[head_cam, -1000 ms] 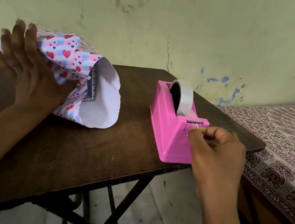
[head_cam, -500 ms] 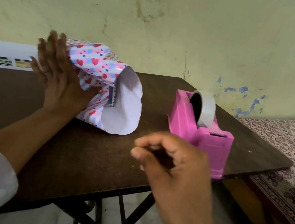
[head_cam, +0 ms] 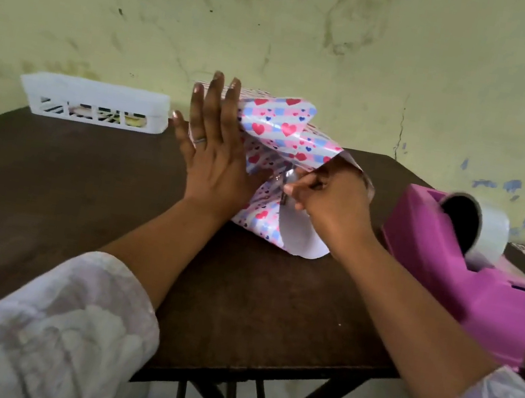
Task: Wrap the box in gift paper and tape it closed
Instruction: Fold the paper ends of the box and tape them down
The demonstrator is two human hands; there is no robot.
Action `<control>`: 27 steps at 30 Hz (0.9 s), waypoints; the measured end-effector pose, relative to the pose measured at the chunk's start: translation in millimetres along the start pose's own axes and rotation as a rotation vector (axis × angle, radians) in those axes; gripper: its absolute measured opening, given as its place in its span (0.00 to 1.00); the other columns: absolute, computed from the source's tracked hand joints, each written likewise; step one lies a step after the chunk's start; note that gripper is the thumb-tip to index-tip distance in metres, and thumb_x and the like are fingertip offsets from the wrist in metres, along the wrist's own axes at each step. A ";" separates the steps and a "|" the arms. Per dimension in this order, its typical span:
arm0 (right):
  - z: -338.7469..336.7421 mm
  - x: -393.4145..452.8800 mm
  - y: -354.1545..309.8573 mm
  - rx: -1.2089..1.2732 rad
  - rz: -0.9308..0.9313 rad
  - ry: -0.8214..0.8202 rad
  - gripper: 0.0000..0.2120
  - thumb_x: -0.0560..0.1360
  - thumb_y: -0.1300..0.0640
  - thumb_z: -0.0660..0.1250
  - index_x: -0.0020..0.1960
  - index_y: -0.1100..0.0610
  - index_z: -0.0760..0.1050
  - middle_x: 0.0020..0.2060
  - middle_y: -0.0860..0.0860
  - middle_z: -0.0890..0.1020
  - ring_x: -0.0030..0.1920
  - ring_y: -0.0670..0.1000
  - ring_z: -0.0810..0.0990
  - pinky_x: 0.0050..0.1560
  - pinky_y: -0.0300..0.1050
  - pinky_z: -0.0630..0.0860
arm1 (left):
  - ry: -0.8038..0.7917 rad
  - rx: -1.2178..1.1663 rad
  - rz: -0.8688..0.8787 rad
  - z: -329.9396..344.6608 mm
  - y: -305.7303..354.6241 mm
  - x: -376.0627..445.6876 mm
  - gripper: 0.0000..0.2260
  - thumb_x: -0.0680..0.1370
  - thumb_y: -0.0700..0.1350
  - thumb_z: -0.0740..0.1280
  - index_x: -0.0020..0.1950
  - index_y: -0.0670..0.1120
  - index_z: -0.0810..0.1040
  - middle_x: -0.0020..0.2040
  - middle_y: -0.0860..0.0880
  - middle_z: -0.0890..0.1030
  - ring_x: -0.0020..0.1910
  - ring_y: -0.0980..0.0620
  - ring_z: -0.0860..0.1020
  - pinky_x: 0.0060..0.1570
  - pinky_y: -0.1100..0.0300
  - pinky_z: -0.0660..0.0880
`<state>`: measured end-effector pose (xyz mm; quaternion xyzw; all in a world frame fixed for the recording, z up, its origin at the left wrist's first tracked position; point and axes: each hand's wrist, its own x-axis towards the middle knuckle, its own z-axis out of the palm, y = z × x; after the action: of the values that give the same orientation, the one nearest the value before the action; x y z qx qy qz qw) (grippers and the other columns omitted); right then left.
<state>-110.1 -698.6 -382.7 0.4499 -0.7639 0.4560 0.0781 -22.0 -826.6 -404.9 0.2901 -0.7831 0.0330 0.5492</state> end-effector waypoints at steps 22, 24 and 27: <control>44.0 25.0 14.2 0.196 0.205 0.121 0.05 0.75 0.57 0.64 0.48 0.58 0.72 0.39 0.50 0.75 0.42 0.49 0.74 0.41 0.40 0.70 | 0.025 -0.059 0.008 4.4 -1.6 1.6 0.46 0.70 0.64 0.68 0.74 0.49 0.42 0.77 0.41 0.53 0.75 0.40 0.47 0.69 0.44 0.35; 48.4 27.6 17.7 0.271 0.237 0.154 0.07 0.77 0.56 0.63 0.54 0.56 0.71 0.45 0.50 0.77 0.49 0.49 0.76 0.49 0.40 0.75 | 0.042 -0.048 0.024 6.5 -2.2 1.6 0.44 0.71 0.61 0.68 0.75 0.48 0.45 0.77 0.42 0.54 0.75 0.39 0.49 0.69 0.46 0.34; 52.9 33.5 24.6 0.295 0.315 0.131 0.08 0.78 0.54 0.60 0.56 0.54 0.71 0.45 0.48 0.75 0.50 0.48 0.74 0.54 0.42 0.74 | 0.056 -0.039 0.038 9.1 -3.0 1.4 0.42 0.72 0.58 0.69 0.75 0.49 0.45 0.77 0.42 0.54 0.75 0.39 0.49 0.69 0.46 0.35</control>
<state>-132.9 -755.4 -410.6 0.3012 -0.7430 0.5976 -0.0111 -28.4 -833.1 -408.1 0.2634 -0.7733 0.0364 0.5756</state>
